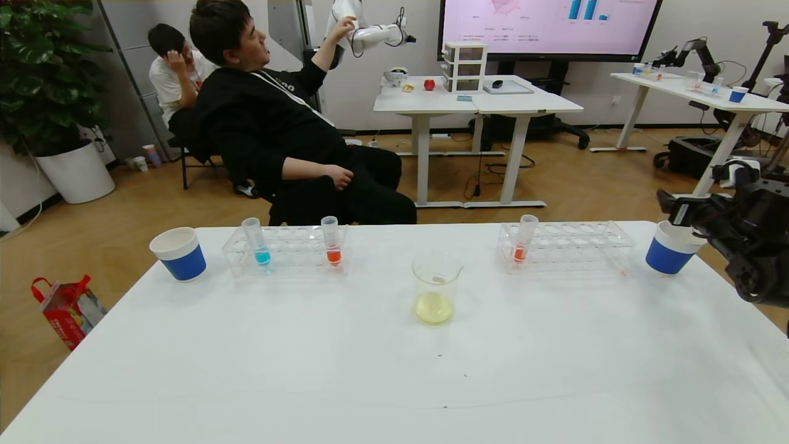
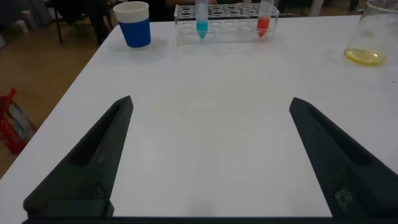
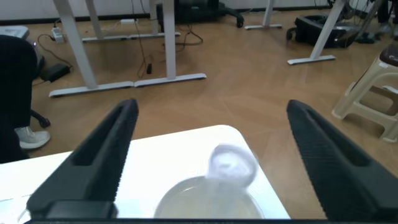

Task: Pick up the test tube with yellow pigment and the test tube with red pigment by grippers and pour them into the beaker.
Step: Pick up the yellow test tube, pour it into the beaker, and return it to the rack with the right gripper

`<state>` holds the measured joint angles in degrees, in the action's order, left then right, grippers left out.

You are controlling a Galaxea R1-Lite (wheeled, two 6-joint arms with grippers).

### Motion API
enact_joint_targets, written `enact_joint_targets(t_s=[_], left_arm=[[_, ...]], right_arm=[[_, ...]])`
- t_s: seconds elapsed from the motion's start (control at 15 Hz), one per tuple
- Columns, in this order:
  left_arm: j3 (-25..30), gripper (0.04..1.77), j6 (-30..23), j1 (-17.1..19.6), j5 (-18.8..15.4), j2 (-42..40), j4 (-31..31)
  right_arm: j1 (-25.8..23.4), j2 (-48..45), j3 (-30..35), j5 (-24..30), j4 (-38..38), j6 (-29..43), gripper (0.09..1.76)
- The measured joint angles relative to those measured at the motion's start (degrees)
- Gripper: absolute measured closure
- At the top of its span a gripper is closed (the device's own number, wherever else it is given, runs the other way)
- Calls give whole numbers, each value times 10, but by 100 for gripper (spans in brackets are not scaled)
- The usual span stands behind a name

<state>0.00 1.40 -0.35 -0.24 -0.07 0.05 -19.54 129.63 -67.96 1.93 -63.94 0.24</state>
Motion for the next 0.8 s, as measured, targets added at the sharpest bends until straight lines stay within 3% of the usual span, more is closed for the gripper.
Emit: enact_joint_targets(t_s=[0.33,0.8], left_arm=[[0,6,0,0,0,0,0],[0,6,0,0,0,0,0]], right_arm=[[33,-12,-5,1,-7,2,11],[181,-93,28,-9,-7,4,11]])
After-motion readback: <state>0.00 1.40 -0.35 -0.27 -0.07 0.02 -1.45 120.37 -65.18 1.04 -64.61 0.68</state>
